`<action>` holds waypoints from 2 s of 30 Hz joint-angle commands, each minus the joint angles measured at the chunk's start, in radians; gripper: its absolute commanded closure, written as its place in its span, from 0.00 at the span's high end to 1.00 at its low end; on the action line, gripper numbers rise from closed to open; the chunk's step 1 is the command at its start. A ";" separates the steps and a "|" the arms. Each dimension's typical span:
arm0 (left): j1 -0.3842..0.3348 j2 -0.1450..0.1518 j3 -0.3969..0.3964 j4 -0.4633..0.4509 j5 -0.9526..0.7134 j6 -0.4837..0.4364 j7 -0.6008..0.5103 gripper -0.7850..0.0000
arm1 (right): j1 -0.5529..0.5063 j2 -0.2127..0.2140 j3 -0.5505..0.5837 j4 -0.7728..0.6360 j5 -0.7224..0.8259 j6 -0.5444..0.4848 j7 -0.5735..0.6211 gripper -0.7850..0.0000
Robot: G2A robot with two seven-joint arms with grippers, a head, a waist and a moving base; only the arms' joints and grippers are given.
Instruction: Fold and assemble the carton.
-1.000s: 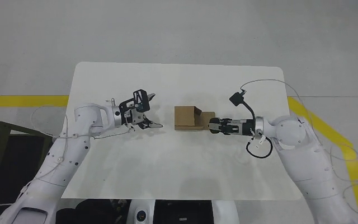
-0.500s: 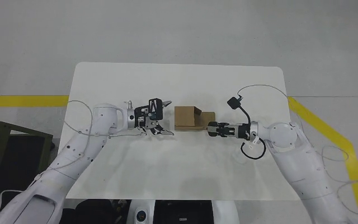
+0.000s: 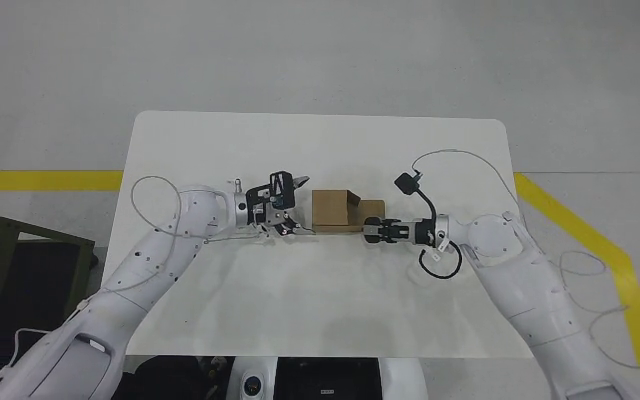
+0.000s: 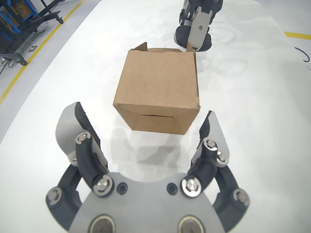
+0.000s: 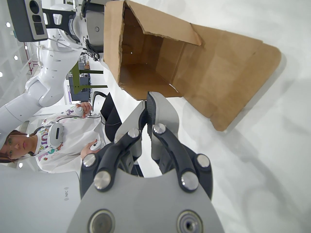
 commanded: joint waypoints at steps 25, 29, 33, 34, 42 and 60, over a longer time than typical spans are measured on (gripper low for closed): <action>-0.063 -0.068 0.085 0.099 -0.005 -0.009 0.031 1.00 | 0.184 -0.070 -0.169 0.199 0.041 -0.095 -0.038 0.00; -0.067 -0.071 0.086 0.104 0.000 -0.013 0.032 1.00 | 0.208 -0.083 -0.190 0.235 0.044 -0.119 -0.051 0.00; -0.068 -0.075 0.084 0.109 -0.003 -0.015 0.030 1.00 | 0.224 -0.093 -0.206 0.261 0.045 -0.138 -0.060 0.00; -0.068 -0.076 0.084 0.110 -0.004 -0.016 0.028 1.00 | 0.225 -0.093 -0.205 0.266 0.046 -0.143 -0.058 0.00; -0.065 -0.080 0.070 0.120 -0.023 -0.011 0.015 1.00 | 0.189 -0.066 -0.137 0.242 0.074 -0.153 -0.001 0.00; -0.045 -0.080 0.042 0.102 -0.029 -0.018 -0.013 1.00 | 0.209 -0.060 -0.116 0.283 0.081 -0.120 0.021 0.00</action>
